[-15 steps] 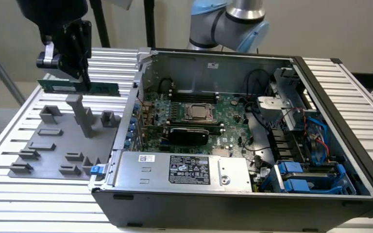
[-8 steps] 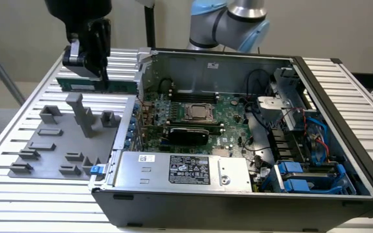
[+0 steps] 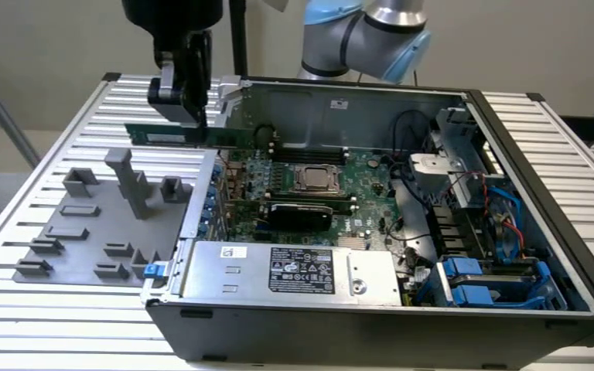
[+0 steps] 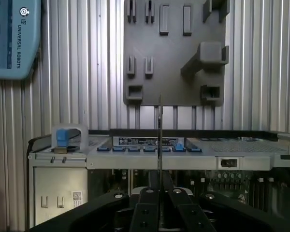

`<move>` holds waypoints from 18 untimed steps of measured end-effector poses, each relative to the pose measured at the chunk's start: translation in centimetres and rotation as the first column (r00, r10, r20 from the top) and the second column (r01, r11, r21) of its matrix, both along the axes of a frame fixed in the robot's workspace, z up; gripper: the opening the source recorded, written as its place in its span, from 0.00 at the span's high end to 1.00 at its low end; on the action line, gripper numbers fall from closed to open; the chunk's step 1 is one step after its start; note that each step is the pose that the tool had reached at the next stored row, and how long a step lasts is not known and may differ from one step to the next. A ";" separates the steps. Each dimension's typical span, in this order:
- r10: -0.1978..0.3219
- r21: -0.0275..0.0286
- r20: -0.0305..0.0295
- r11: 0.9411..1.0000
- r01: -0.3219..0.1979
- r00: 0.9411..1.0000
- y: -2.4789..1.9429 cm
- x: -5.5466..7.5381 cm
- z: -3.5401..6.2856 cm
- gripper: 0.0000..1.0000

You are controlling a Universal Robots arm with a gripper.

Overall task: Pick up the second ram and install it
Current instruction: 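Insert the second ram into the second slot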

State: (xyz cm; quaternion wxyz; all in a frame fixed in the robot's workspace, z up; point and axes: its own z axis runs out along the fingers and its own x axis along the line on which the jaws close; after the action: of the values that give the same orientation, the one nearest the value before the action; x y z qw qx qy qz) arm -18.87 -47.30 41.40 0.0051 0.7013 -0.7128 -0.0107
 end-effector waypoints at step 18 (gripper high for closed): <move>0.000 0.000 0.000 1.000 0.000 1.000 0.98 8.2 -0.54 1.00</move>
State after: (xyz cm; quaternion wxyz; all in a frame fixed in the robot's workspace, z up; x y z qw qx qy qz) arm -10.66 -46.32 40.86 0.0051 0.7013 -0.7128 -0.0107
